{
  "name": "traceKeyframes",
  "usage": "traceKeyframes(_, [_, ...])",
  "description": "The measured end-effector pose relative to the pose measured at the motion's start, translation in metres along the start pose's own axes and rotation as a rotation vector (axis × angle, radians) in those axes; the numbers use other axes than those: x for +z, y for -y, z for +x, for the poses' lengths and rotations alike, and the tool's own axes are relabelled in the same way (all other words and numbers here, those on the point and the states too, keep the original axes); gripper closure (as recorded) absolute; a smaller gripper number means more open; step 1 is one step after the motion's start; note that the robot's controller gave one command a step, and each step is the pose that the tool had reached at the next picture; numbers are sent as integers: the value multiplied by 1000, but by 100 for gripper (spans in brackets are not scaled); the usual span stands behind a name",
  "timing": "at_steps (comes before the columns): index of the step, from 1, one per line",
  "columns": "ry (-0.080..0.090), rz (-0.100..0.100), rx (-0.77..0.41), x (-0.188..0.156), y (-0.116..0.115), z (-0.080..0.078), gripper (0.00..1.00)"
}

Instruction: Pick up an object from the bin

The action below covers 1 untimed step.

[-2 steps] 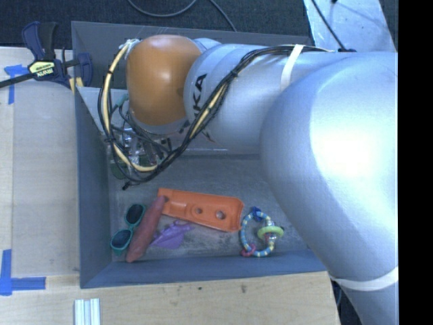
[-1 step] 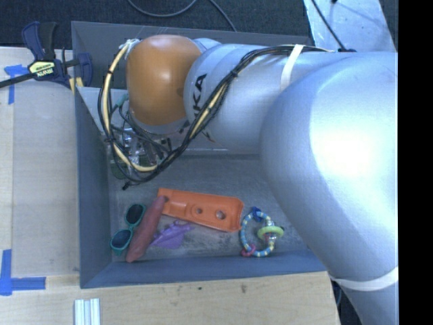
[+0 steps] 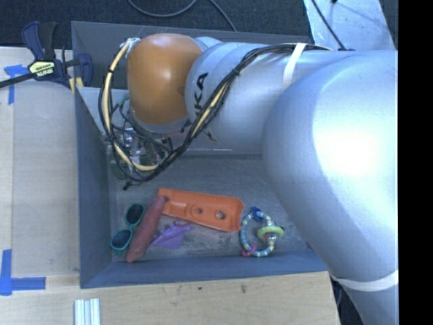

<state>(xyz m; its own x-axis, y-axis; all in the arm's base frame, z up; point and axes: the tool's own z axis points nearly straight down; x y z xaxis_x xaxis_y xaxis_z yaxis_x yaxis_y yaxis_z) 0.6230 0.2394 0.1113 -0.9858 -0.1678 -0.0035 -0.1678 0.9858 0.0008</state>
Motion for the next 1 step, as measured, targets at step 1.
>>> traceKeyframes(1, [1,0,0,-15,0,0,100])
